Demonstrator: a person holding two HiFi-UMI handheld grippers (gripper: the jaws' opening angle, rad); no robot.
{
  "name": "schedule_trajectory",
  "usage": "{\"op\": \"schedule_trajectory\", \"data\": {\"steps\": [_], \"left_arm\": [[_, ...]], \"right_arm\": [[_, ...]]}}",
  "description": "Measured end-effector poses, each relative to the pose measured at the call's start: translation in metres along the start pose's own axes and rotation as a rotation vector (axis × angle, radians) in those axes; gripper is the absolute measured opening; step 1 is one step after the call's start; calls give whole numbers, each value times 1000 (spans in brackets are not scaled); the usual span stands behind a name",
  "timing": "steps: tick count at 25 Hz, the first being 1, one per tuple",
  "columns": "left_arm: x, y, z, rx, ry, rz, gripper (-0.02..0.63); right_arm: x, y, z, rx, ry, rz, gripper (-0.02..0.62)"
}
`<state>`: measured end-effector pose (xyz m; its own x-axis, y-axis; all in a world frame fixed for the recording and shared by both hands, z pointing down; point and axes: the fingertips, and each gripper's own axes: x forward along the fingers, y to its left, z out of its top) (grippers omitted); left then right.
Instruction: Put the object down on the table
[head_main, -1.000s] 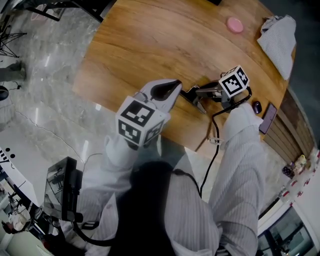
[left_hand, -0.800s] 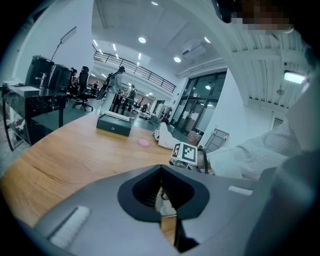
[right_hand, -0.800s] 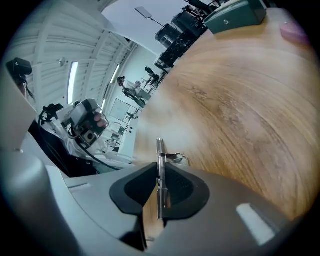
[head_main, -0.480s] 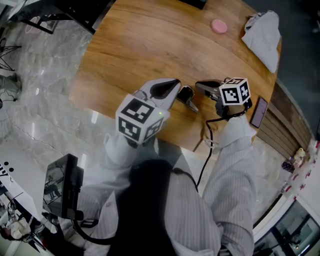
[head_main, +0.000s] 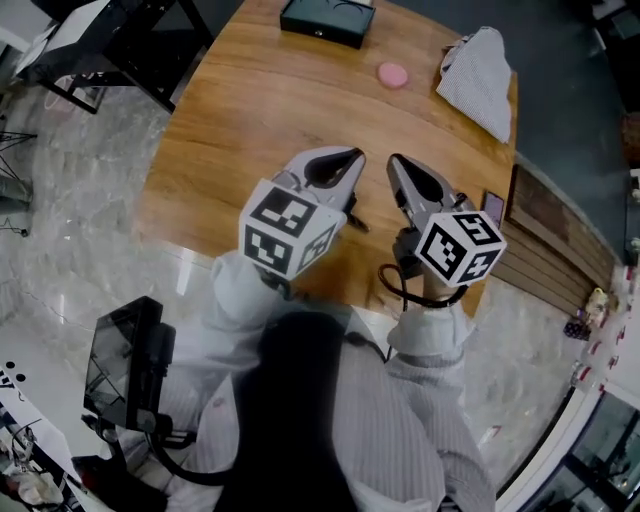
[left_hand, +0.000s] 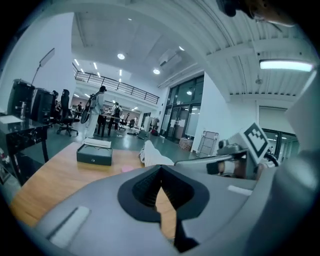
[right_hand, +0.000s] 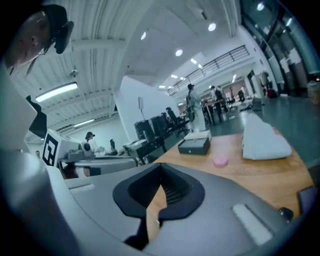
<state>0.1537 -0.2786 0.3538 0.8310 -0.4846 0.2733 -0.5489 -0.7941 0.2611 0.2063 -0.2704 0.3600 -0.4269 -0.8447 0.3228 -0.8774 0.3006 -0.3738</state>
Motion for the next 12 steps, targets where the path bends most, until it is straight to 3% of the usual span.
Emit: {"op": "schedule_trajectory", "data": {"steps": [5,12], "left_arm": [[2,-10,19,16,-41,9,0],[7,-18,24,15,-52,-13,0]], "right_arm": [[-46,22,42,-92,-213,-140,14],[-58,25,51,-183,-263,-222,14]]}}
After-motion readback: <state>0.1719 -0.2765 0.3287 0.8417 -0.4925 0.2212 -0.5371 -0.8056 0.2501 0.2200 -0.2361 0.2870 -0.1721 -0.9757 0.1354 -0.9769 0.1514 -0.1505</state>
